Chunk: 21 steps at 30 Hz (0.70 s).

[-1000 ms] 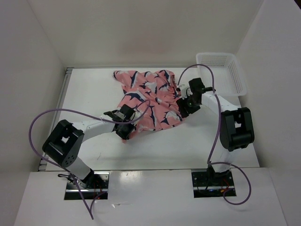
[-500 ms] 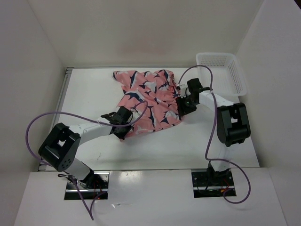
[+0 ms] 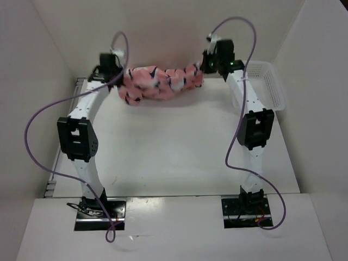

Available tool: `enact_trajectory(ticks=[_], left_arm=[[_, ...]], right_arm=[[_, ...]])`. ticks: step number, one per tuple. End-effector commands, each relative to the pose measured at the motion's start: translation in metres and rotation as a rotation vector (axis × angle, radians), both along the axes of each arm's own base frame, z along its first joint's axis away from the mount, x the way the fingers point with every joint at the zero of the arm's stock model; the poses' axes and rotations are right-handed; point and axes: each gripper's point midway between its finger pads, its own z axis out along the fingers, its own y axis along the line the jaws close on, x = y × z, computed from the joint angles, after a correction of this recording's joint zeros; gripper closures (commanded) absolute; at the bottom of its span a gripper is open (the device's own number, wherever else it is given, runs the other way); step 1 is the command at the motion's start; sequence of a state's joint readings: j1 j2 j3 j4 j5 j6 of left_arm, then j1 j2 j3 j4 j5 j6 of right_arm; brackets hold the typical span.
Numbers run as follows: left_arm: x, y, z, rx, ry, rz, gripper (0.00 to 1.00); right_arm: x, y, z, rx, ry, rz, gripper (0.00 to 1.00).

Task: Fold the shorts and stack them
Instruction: Flatten the shorts out

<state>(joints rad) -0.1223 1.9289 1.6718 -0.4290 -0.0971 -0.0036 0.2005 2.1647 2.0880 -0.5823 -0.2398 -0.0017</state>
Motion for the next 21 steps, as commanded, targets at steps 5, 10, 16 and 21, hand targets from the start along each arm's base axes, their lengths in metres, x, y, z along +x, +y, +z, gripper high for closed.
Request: enact_trajectory(ticks=[5,10,16,21], left_arm=[[-0.018,0.034,0.274,-0.041,-0.611,0.080,1.00],[-0.108,0.026,0.175,0.008,-0.405,0.076,1.00],[-0.203,0.036,0.140,0.035,-0.308,0.068,1.00],[-0.269,0.042,0.117,0.035,-0.226,0.044,1.00]], right_arm=[[-0.032,-0.005,0.237,0.190,-0.469,-0.027,1.00],[-0.109,0.004,0.182,0.085,-0.366,0.115,1.00],[-0.211,-0.003,0.046,-0.071,-0.073,0.306,1.00],[-0.314,-0.012,-0.037,-0.252,0.141,0.632,1.00]])
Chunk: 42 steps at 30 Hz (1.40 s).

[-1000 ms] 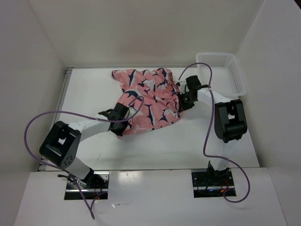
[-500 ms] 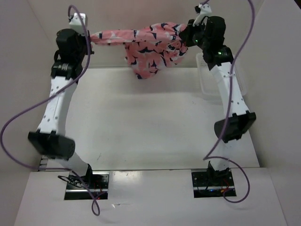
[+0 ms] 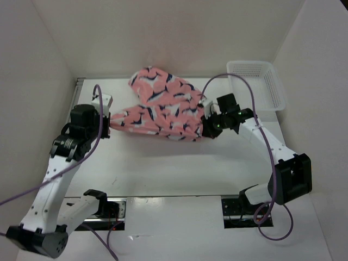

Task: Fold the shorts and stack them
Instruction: Flatten the shorts out, then fold the shorts

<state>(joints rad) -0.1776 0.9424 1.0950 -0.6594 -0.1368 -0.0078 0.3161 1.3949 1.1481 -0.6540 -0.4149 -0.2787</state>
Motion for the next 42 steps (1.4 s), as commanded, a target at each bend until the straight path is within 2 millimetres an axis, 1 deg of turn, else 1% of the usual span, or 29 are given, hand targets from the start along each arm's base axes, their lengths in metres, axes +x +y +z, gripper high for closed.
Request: enact_trajectory(ticks=[1,4,5,7,11,12,14,15,16,17,19,20,21,22,25,26,27,28,30,31,32,33,34,35,37,39,40,41,42], left_arm=[[-0.042,0.021,0.012,0.031,-0.027,0.056,1.00],[-0.053,0.021,0.002,0.031,0.006,0.047,1.00],[-0.050,0.019,-0.002,0.027,0.014,0.038,1.00],[-0.034,0.014,-0.004,0.024,0.026,0.030,1.00],[0.039,0.002,0.008,0.012,-0.039,0.030,1.00],[0.065,-0.005,-0.008,0.019,0.001,0.021,1.00],[0.111,-0.018,0.023,0.010,-0.107,0.020,1.00],[0.138,-0.023,0.003,0.034,-0.067,0.034,1.00],[0.157,-0.036,0.012,0.028,-0.110,0.020,1.00],[0.184,-0.045,0.014,0.030,-0.123,0.020,1.00],[0.210,-0.056,0.017,0.030,-0.142,0.019,1.00],[0.227,-0.066,-0.003,0.039,-0.106,0.006,1.00],[0.241,-0.070,0.015,0.028,-0.149,0.007,1.00],[0.255,-0.074,-0.002,0.033,-0.128,0.006,1.00],[0.275,-0.086,-0.002,0.027,-0.147,-0.004,1.00],[0.283,-0.090,-0.019,0.030,-0.120,-0.013,0.99],[0.287,-0.091,-0.023,0.032,-0.115,-0.013,0.99],[0.294,-0.093,-0.039,0.038,-0.093,-0.014,0.98],[0.303,-0.097,-0.040,0.031,-0.099,-0.021,0.94],[0.311,-0.101,-0.054,0.028,-0.086,-0.032,0.94],[0.316,-0.100,-0.059,0.023,-0.082,-0.035,0.91],[0.327,-0.104,-0.044,0.007,-0.126,-0.042,0.88],[0.336,-0.108,-0.060,0.006,-0.109,-0.052,0.85],[0.344,-0.109,-0.059,-0.009,-0.120,-0.065,0.79],[0.361,-0.119,-0.062,-0.025,-0.129,-0.089,0.59],[0.366,-0.129,-0.070,-0.045,-0.103,-0.132,0.53],[0.378,-0.132,-0.069,-0.048,-0.123,-0.132,0.49],[0.381,-0.135,-0.067,-0.054,-0.128,-0.140,0.41],[0.379,-0.137,-0.071,-0.057,-0.096,-0.156,0.37]], right_arm=[[-0.073,-0.027,-0.015,-0.181,0.023,0.286,1.00],[-0.074,-0.024,-0.008,-0.215,0.024,0.334,1.00],[-0.083,-0.028,-0.013,-0.236,0.080,0.358,1.00],[-0.082,-0.026,-0.020,-0.244,0.137,0.387,1.00],[-0.076,-0.027,-0.033,-0.283,0.257,0.407,1.00],[-0.074,-0.030,-0.036,-0.287,0.293,0.396,1.00],[-0.063,-0.035,-0.048,-0.245,0.410,0.357,1.00],[-0.062,-0.039,-0.047,-0.228,0.472,0.339,1.00],[-0.057,-0.049,-0.065,-0.201,0.597,0.253,1.00],[-0.053,-0.055,-0.072,-0.192,0.641,0.205,1.00],[-0.042,-0.072,-0.081,-0.157,0.679,0.134,1.00],[-0.038,-0.075,-0.081,-0.139,0.672,0.115,1.00],[-0.024,-0.079,-0.079,-0.128,0.632,0.079,1.00],[-0.015,-0.082,-0.072,-0.104,0.600,0.042,1.00],[0.009,-0.085,-0.063,-0.123,0.493,0.000,1.00],[0.013,-0.087,-0.059,-0.129,0.478,-0.029,0.96],[0.013,-0.089,-0.060,-0.141,0.477,-0.033,0.56],[0.018,-0.090,-0.058,-0.149,0.455,-0.038,0.34],[0.026,-0.094,-0.059,-0.153,0.463,-0.074,0.14],[0.030,-0.097,-0.060,-0.151,0.463,-0.084,0.12],[0.039,-0.100,-0.051,-0.143,0.434,-0.105,0.10],[0.045,-0.104,-0.046,-0.134,0.423,-0.133,0.08],[0.051,-0.109,-0.041,-0.129,0.404,-0.148,0.04],[0.062,-0.109,-0.025,-0.124,0.342,-0.151,0.04],[0.072,-0.109,0.001,-0.134,0.248,-0.176,0.03],[0.090,-0.110,0.033,-0.124,0.107,-0.197,0.03],[0.097,-0.108,0.046,-0.149,0.050,-0.206,0.03],[0.109,-0.110,0.054,-0.151,0.000,-0.226,0.03],[0.114,-0.107,0.059,-0.151,-0.022,-0.234,0.03]])
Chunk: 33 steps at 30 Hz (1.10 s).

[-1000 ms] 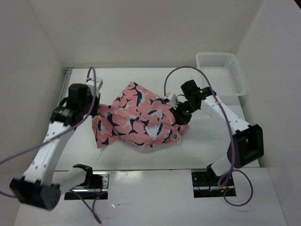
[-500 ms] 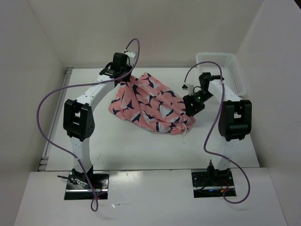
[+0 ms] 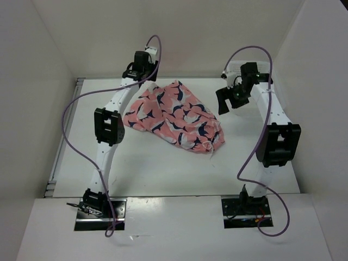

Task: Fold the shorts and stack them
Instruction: Fold the shorts

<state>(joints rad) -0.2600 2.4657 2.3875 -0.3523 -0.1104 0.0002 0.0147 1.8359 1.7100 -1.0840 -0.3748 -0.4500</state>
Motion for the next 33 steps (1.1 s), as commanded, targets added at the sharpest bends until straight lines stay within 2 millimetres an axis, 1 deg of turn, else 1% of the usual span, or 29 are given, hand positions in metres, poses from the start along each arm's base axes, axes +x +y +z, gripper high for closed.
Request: enact_trajectory(ticks=[1,2,3,4,6,7,8,9,10,11,12,14,15,18,19,20,21,22,23,24,25,26,27,28,29,30,31,32,33], left_arm=[[0.010,-0.013,0.013,-0.037,-0.012,-0.058,0.33],[0.010,-0.015,0.030,-0.050,-0.038,-0.071,0.29],[0.010,-0.011,0.039,-0.062,-0.048,-0.080,0.23],[0.007,-0.001,0.060,-0.066,-0.068,-0.068,0.21],[-0.006,0.003,0.060,-0.076,-0.019,-0.093,0.19],[-0.015,0.015,0.052,-0.078,0.029,-0.090,0.17],[-0.024,0.019,0.038,-0.079,0.086,-0.094,0.17],[-0.032,0.021,0.034,-0.076,0.110,-0.093,0.17],[-0.039,0.028,0.015,-0.069,0.161,-0.082,0.17],[-0.056,0.034,-0.030,-0.045,0.274,-0.064,0.17],[-0.062,0.037,-0.045,-0.034,0.307,-0.055,0.16],[-0.075,0.041,-0.069,-0.018,0.365,-0.042,0.16],[-0.085,0.045,-0.088,-0.003,0.412,-0.032,0.16],[-0.097,0.047,-0.100,0.004,0.456,-0.030,0.16],[-0.108,0.049,-0.116,0.011,0.500,-0.029,0.16],[-0.113,0.050,-0.121,0.013,0.512,-0.028,0.16],[-0.120,0.054,-0.124,0.025,0.527,-0.017,0.16],[-0.134,0.059,-0.145,0.046,0.575,-0.002,0.24],[-0.138,0.060,-0.143,0.046,0.574,-0.002,0.31],[-0.145,0.063,-0.151,0.058,0.598,0.006,0.39],[-0.151,0.065,-0.151,0.060,0.606,0.006,0.46],[-0.163,0.067,-0.154,0.064,0.628,0.007,0.59],[-0.169,0.066,-0.154,0.058,0.637,0.000,0.67],[-0.173,0.067,-0.147,0.056,0.630,-0.001,0.77],[-0.191,0.070,-0.156,0.065,0.678,0.001,0.92],[-0.200,0.070,-0.156,0.059,0.690,-0.006,0.95],[-0.211,0.072,-0.142,0.058,0.686,-0.006,0.95],[-0.224,0.070,-0.139,0.045,0.706,-0.020,0.96],[-0.257,0.074,-0.148,0.050,0.787,-0.024,0.96]], right_arm=[[0.035,0.005,0.069,-0.014,-0.259,-0.055,0.03],[0.040,0.006,0.070,-0.003,-0.266,-0.073,0.03],[0.044,0.009,0.073,0.016,-0.280,-0.083,0.03],[0.042,0.016,0.074,0.035,-0.275,-0.072,0.04],[0.042,0.033,0.058,0.012,-0.263,-0.067,0.04],[0.033,0.037,0.033,-0.026,-0.213,-0.069,0.04],[0.029,0.046,0.020,-0.088,-0.206,-0.066,0.04],[0.031,0.052,0.013,-0.103,-0.222,-0.069,0.04],[0.026,0.055,-0.009,-0.124,-0.183,-0.069,0.04],[0.027,0.056,-0.017,-0.138,-0.177,-0.102,0.04],[0.031,0.060,-0.020,-0.144,-0.183,-0.121,0.04],[0.039,0.057,-0.035,-0.165,-0.174,-0.156,0.04],[0.041,0.055,-0.038,-0.196,-0.192,-0.166,0.04],[0.039,0.059,-0.056,-0.251,-0.171,-0.157,0.05],[0.040,0.057,-0.062,-0.280,-0.174,-0.162,0.07],[0.040,0.053,-0.068,-0.307,-0.167,-0.161,0.07],[0.043,0.054,-0.066,-0.321,-0.185,-0.165,0.07],[0.043,0.054,-0.070,-0.325,-0.177,-0.163,0.08],[0.046,0.053,-0.069,-0.332,-0.190,-0.171,0.10],[0.045,0.052,-0.072,-0.340,-0.184,-0.160,0.12],[0.043,0.051,-0.075,-0.344,-0.176,-0.158,0.15],[0.042,0.055,-0.080,-0.347,-0.167,-0.147,0.17],[0.042,0.053,-0.080,-0.359,-0.171,-0.143,0.18],[0.041,0.055,-0.085,-0.354,-0.158,-0.136,0.19],[0.041,0.056,-0.089,-0.350,-0.147,-0.130,0.19],[0.043,0.061,-0.086,-0.349,-0.160,-0.115,0.19],[0.042,0.063,-0.086,-0.341,-0.157,-0.111,0.19],[0.044,0.071,-0.082,-0.334,-0.173,-0.097,0.19],[0.049,0.072,-0.076,-0.333,-0.191,-0.089,0.19]])
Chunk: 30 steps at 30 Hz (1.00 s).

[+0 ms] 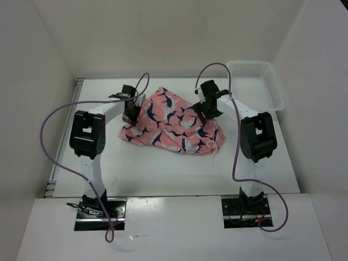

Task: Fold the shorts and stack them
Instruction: Fold the shorts

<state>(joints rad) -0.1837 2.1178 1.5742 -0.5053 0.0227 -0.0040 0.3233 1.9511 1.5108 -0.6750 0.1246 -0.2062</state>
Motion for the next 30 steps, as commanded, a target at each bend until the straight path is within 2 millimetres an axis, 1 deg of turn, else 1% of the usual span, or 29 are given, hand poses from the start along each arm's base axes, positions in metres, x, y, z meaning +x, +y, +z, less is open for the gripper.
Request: enact_trajectory(ticks=[1,2,3,4,5,6,7,8,9,10,11,12,13,14,15,16,17,18,19,20,21,22,23,24,25,26,28,29,30], left_arm=[[-0.075,0.012,0.017,0.005,0.132,-0.008,0.96],[-0.092,0.011,0.021,0.009,0.147,-0.017,0.96],[-0.114,0.016,0.024,0.017,0.190,-0.016,0.94],[-0.143,0.016,0.029,0.013,0.213,-0.030,0.91],[-0.163,0.018,0.032,0.008,0.254,-0.034,0.74],[-0.171,0.018,0.045,-0.007,0.224,-0.038,0.65],[-0.176,0.018,0.049,-0.009,0.213,-0.038,0.59],[-0.181,0.018,0.052,-0.018,0.213,-0.041,0.45],[-0.173,0.026,0.060,-0.026,0.182,-0.009,0.40],[-0.163,0.031,0.066,-0.033,0.149,0.010,0.35],[-0.145,0.035,0.074,-0.043,0.087,0.030,0.33],[-0.126,0.047,0.083,-0.051,0.037,0.071,0.30],[-0.115,0.053,0.085,-0.054,0.010,0.089,0.30],[-0.100,0.055,0.088,-0.067,-0.027,0.097,0.30],[-0.087,0.060,0.085,-0.079,-0.027,0.111,0.30],[-0.082,0.058,0.083,-0.087,-0.020,0.107,0.27],[-0.077,0.060,0.079,-0.094,-0.009,0.114,0.27],[-0.074,0.058,0.064,-0.104,0.030,0.110,0.27],[-0.071,0.056,0.060,-0.111,0.040,0.106,0.26],[-0.065,0.054,0.055,-0.120,0.050,0.102,0.26],[-0.063,0.053,0.053,-0.128,0.056,0.098,0.24],[-0.058,0.053,0.052,-0.129,0.047,0.098,0.24],[-0.055,0.053,0.042,-0.128,0.057,0.098,0.24],[-0.048,0.052,0.041,-0.129,0.045,0.098,0.22],[-0.038,0.054,0.041,-0.122,0.023,0.100,0.22],[-0.037,0.054,0.031,-0.121,0.044,0.102,0.22],[-0.023,0.054,0.030,-0.122,0.023,0.100,0.22],[-0.025,0.054,0.018,-0.120,0.052,0.102,0.22],[-0.019,0.057,0.013,-0.105,0.038,0.109,0.22]], right_arm=[[0.013,0.028,0.014,0.029,-0.067,0.069,0.19],[0.016,0.037,0.020,0.051,-0.079,0.087,0.19],[0.015,0.040,0.027,0.062,-0.083,0.105,0.19],[0.013,0.048,0.027,0.077,-0.077,0.135,0.19],[0.013,0.051,0.030,0.088,-0.076,0.151,0.16],[0.016,0.054,0.040,0.099,-0.097,0.170,0.14],[0.016,0.057,0.044,0.116,-0.096,0.180,0.13],[0.013,0.058,0.043,0.118,-0.084,0.198,0.11],[0.016,0.062,0.055,0.136,-0.110,0.216,0.11],[0.016,0.061,0.066,0.181,-0.113,0.221,0.10],[0.016,0.060,0.070,0.200,-0.118,0.238,0.10],[0.016,0.059,0.077,0.224,-0.122,0.243,0.10],[0.020,0.053,0.085,0.237,-0.140,0.248,0.10],[0.020,0.053,0.085,0.262,-0.134,0.253,0.10],[0.026,0.052,0.090,0.275,-0.148,0.251,0.10],[0.028,0.045,0.080,0.278,-0.120,0.234,0.10],[0.029,0.047,0.084,0.288,-0.126,0.240,0.11],[0.030,0.040,0.077,0.279,-0.109,0.233,0.11],[0.025,0.041,0.071,0.288,-0.089,0.238,0.13],[0.022,0.036,0.067,0.293,-0.070,0.240,0.13],[0.015,0.031,0.056,0.296,-0.033,0.237,0.13],[0.011,0.031,0.052,0.303,-0.018,0.240,0.13],[0.008,0.027,0.046,0.301,-0.002,0.229,0.13],[0.003,0.023,0.038,0.303,0.020,0.230,0.13],[0.001,0.022,0.035,0.302,0.029,0.229,0.13],[-0.001,0.018,0.032,0.308,0.038,0.229,0.13],[-0.007,0.019,0.027,0.311,0.068,0.239,0.16],[-0.006,0.018,0.022,0.304,0.075,0.251,0.16],[-0.009,0.019,0.022,0.311,0.086,0.263,0.20]])
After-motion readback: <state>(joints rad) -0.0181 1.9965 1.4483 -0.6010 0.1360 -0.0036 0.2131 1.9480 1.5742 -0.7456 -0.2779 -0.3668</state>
